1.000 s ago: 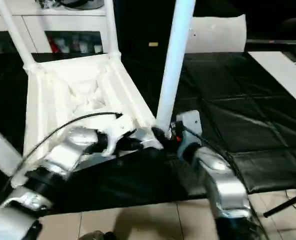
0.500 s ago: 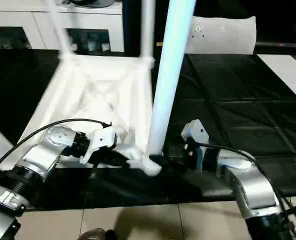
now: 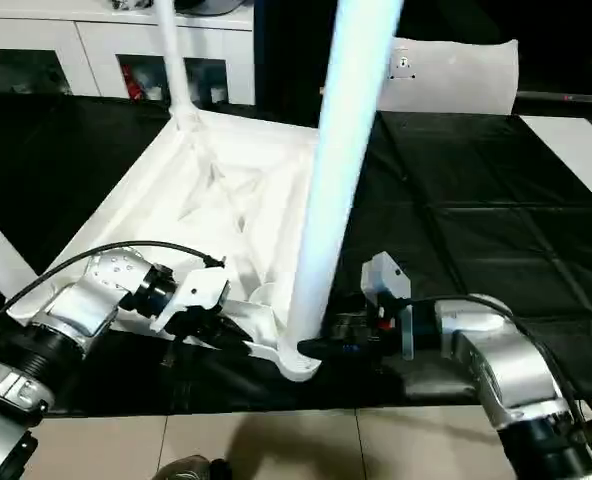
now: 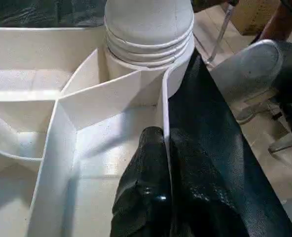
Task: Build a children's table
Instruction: Rotate leg to tighten
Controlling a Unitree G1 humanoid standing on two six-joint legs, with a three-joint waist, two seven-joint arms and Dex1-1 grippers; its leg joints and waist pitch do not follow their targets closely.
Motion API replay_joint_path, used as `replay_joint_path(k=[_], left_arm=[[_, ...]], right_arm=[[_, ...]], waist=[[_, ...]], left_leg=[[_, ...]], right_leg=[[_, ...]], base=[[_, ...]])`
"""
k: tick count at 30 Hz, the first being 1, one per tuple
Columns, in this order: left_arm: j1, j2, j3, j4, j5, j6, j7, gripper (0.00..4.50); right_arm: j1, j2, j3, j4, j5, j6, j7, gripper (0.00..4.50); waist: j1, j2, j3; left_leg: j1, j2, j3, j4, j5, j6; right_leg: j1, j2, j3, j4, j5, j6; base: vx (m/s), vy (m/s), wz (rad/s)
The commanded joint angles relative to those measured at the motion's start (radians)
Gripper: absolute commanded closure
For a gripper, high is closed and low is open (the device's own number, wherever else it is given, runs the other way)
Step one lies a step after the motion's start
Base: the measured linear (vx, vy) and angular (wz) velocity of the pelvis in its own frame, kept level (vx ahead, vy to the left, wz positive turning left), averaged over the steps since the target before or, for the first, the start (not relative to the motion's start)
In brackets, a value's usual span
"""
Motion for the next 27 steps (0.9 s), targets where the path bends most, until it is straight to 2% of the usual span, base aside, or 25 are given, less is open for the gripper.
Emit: replay_joint_path(k=[1,7,8,11,14,16,17,19,20,21,23,24,26,27], left_arm=[[-0.021,-0.012,-0.041,-0.008,0.012,-0.022,-0.047,4.5],[-0.026,-0.015,-0.037,0.011,0.015,-0.032,-0.046,4.5],[-0.026,-0.015,-0.037,0.012,0.015,-0.032,-0.046,4.5],[-0.026,-0.018,-0.036,0.02,0.015,-0.034,-0.041,4.5],[-0.023,-0.029,-0.026,0.016,0.013,-0.007,-0.004,4.5],[-0.019,-0.055,-0.006,-0.009,0.017,0.072,0.082,4.5],[-0.019,-0.055,-0.006,-0.009,0.017,0.072,0.082,4.5],[-0.013,-0.076,0.008,-0.023,0.017,0.116,0.138,4.5],[-0.001,-0.111,0.029,-0.046,0.002,0.18,0.198,4.5],[0.002,-0.122,0.034,-0.053,-0.001,0.197,0.216,4.5],[0.011,-0.17,0.053,-0.077,0.002,0.261,0.308,4.5],[0.01,-0.19,0.061,-0.081,0.003,0.287,0.345,4.5],[0.009,-0.215,0.072,-0.087,0.006,0.323,0.394,4.5],[0.004,-0.245,0.087,-0.088,0.012,0.363,0.46,4.5]], right_arm=[[-0.01,-0.011,0.005,0.006,0.017,0.008,0.014,1.62],[-0.005,-0.008,0.017,-0.004,0.025,0.03,0.03,2.09],[-0.005,-0.008,0.017,-0.005,0.026,0.03,0.03,2.2],[0.001,-0.01,0.02,-0.011,0.033,0.038,0.029,2.41],[0.016,-0.003,0.018,-0.031,0.043,0.057,0.004,2.47],[0.034,0.036,-0.002,-0.067,0.049,0.093,-0.087,2.52],[0.034,0.036,-0.002,-0.067,0.049,0.093,-0.087,2.52],[0.049,0.07,-0.01,-0.096,0.046,0.118,-0.158,2.53],[0.07,0.121,-0.008,-0.118,0.017,0.133,-0.258,2.54],[0.075,0.138,-0.007,-0.121,0.007,0.136,-0.289,2.54],[0.087,0.227,-0.013,-0.125,-0.021,0.16,-0.43,2.54],[0.083,0.263,-0.019,-0.119,-0.031,0.175,-0.489,2.55],[0.075,0.307,-0.026,-0.115,-0.039,0.199,-0.556,2.56],[0.061,0.36,-0.035,-0.103,-0.047,0.221,-0.628,2.56]], waist=[[-0.005,-0.012,-0.063],[-0.003,-0.012,-0.062],[-0.003,-0.009,-0.06],[-0.004,-0.014,-0.06],[-0.002,-0.012,-0.059],[-0.002,-0.013,-0.057],[-0.003,-0.012,-0.055],[-0.007,-0.015,-0.047],[-0.01,-0.012,-0.044],[-0.014,-0.013,-0.043],[-0.034,-0.012,-0.04],[-0.05,-0.011,-0.04],[-0.063,-0.012,-0.042],[-0.076,-0.009,-0.04]], left_leg=[[0.051,0.107,-0.048,-0.079,-0.264,-0.009],[0.052,0.107,-0.049,-0.082,-0.284,-0.025],[0.053,0.107,-0.049,-0.082,-0.286,-0.027],[0.052,0.106,-0.049,-0.082,-0.287,-0.027],[0.053,0.107,-0.049,-0.082,-0.284,-0.027],[0.054,0.108,-0.05,-0.085,-0.296,-0.031],[0.055,0.108,-0.05,-0.086,-0.306,-0.034],[0.056,0.106,-0.058,-0.089,-0.393,-0.07],[0.059,0.106,-0.065,-0.089,-0.432,-0.091],[0.059,0.107,-0.066,-0.089,-0.445,-0.101],[0.057,0.103,-0.079,-0.096,-0.521,-0.137],[0.049,0.1,-0.086,-0.102,-0.543,-0.154],[0.046,0.097,-0.091,-0.104,-0.568,-0.164],[0.045,0.095,-0.093,-0.106,-0.594,-0.172]], right_leg=[[0.006,-0.071,0.038,-0.063,-0.117,-0.275],[0.005,-0.072,0.039,-0.064,-0.136,-0.273],[0.003,-0.072,0.039,-0.065,-0.138,-0.272],[0.004,-0.071,0.039,-0.066,-0.137,-0.271],[0.003,-0.071,0.04,-0.066,-0.14,-0.27],[0.001,-0.071,0.041,-0.068,-0.159,-0.264],[-0.002,-0.07,0.042,-0.069,-0.172,-0.262],[-0.006,-0.08,0.046,-0.087,-0.322,-0.227],[-0.01,-0.084,0.047,-0.094,-0.395,-0.205],[-0.013,-0.084,0.049,-0.096,-0.413,-0.197],[-0.02,-0.08,0.043,-0.1,-0.493,-0.162],[-0.016,-0.076,0.039,-0.098,-0.506,-0.147],[-0.016,-0.072,0.034,-0.099,-0.513,-0.13],[-0.02,-0.069,0.035,-0.1,-0.512,-0.122]], base=[[0.0,0.0,0.0],[0.0,0.0,0.0],[0.0,0.0,0.0],[0.0,0.0,0.0],[0.0,0.0,0.0],[0.0,0.0,0.0],[0.0,0.0,0.0],[0.0,0.0,0.0],[0.0,0.0,0.0],[0.0,0.0,0.0],[0.0,0.0,0.0],[0.0,0.0,0.0],[-0.02,0.018,-0.12],[-0.037,0.03,-0.18]])
